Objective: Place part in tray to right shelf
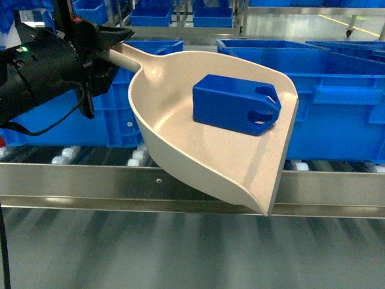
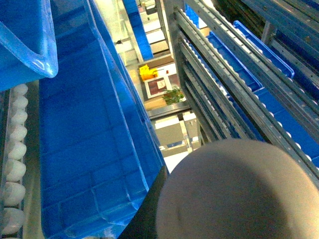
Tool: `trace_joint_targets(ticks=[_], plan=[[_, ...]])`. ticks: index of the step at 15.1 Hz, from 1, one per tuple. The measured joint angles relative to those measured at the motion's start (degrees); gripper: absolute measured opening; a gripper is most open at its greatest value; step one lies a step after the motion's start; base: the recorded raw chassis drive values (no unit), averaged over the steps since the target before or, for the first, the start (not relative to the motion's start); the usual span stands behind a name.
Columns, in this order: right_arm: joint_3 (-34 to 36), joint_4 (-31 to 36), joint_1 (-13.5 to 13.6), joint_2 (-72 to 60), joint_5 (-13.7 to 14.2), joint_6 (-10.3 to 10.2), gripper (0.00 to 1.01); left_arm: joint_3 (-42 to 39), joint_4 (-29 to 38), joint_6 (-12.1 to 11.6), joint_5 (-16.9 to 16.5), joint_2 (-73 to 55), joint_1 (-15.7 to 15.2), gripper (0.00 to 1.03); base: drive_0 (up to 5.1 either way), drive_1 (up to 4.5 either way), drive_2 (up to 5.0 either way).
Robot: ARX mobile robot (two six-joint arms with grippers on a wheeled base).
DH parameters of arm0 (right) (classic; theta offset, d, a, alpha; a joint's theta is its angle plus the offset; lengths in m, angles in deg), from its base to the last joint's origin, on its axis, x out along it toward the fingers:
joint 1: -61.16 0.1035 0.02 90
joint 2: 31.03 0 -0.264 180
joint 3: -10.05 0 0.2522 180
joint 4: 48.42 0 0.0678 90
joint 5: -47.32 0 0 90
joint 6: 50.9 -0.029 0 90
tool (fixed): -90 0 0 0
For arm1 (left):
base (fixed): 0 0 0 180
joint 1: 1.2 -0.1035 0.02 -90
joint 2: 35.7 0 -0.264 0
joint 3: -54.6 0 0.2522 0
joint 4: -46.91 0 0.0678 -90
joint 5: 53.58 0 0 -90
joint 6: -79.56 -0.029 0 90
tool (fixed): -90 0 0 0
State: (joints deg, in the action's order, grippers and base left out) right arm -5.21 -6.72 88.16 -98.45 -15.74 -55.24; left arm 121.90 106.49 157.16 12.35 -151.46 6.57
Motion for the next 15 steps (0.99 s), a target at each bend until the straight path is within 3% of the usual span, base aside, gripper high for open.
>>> trace_joint_targets(ticks=[15], plan=[[0.00,0.00,0.00,0.00,0.00,0.00,0.98,0.00,0.00,0.00,0.00,0.00,0.00,0.14,0.1,3.92,-3.7]])
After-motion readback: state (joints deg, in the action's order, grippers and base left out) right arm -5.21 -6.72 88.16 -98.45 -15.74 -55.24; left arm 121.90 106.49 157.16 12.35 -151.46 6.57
